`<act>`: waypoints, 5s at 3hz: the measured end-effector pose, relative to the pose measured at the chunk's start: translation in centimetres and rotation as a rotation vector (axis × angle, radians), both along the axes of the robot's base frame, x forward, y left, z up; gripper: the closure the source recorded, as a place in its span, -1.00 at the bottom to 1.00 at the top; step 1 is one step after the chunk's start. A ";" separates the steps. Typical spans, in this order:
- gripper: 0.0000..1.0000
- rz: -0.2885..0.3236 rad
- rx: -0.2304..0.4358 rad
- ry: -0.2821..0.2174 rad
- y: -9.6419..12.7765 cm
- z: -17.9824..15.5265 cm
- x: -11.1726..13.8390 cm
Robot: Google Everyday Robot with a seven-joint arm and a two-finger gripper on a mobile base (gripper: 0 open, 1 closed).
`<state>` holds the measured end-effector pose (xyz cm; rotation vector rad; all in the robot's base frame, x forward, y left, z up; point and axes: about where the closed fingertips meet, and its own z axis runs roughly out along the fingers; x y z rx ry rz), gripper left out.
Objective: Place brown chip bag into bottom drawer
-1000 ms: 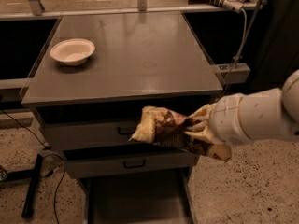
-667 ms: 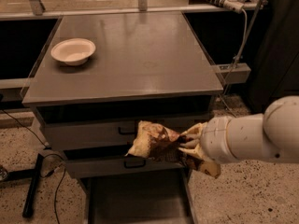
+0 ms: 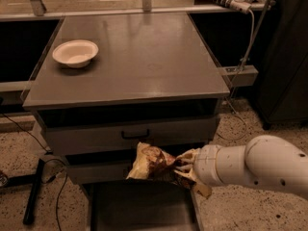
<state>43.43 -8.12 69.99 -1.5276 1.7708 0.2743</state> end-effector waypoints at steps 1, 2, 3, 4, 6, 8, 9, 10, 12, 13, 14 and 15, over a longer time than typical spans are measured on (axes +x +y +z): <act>1.00 -0.012 -0.003 -0.005 -0.5 -3.6 0.9; 1.00 -0.053 -0.026 0.001 -0.9 -5.1 1.6; 1.00 -0.053 -0.026 0.001 -0.9 -5.1 1.6; 1.00 -0.079 -0.051 -0.003 -1.1 -7.5 2.0; 1.00 -0.091 0.013 -0.023 -1.2 -17.5 3.0; 1.00 -0.035 0.092 -0.043 -0.8 -26.8 2.7; 1.00 -0.010 0.125 -0.042 -1.9 -28.7 2.8; 1.00 -0.010 0.124 -0.039 -1.8 -29.0 2.8; 1.00 -0.074 0.136 0.069 -3.0 -42.1 1.0; 1.00 -0.094 0.153 0.098 -2.9 -47.5 1.1; 1.00 -0.081 0.170 0.097 -1.5 -50.0 2.6; 1.00 -0.044 0.174 0.075 0.5 -50.3 4.8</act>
Offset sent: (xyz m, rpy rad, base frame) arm 0.0225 -0.0172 -0.0633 -0.0577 0.0099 -0.1126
